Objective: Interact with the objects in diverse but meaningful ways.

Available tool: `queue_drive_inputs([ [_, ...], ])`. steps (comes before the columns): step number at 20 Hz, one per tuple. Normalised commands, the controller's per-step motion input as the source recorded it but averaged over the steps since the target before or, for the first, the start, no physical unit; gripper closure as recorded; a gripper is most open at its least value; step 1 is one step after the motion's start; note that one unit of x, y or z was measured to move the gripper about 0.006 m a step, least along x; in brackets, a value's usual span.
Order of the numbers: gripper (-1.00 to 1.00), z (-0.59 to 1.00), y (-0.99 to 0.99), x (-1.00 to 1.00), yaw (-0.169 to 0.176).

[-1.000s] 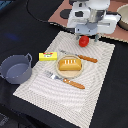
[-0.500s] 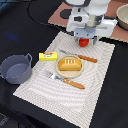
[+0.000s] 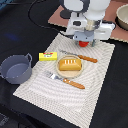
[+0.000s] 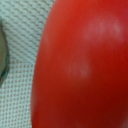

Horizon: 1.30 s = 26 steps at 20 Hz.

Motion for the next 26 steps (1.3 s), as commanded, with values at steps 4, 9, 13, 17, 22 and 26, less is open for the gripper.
queue_drive_inputs([
  [4, 1.0, -0.13, 0.0, -0.15, 0.0],
  [9, 1.0, -0.07, 0.0, -0.08, 0.0],
  [13, 1.0, 0.33, 0.0, -0.03, -0.002],
  [17, 1.0, 0.83, -0.24, -0.5, -0.006],
  [22, 1.0, 0.81, -0.43, -0.53, -0.001],
  [26, 1.0, 0.76, -0.55, -0.4, 0.0],
])
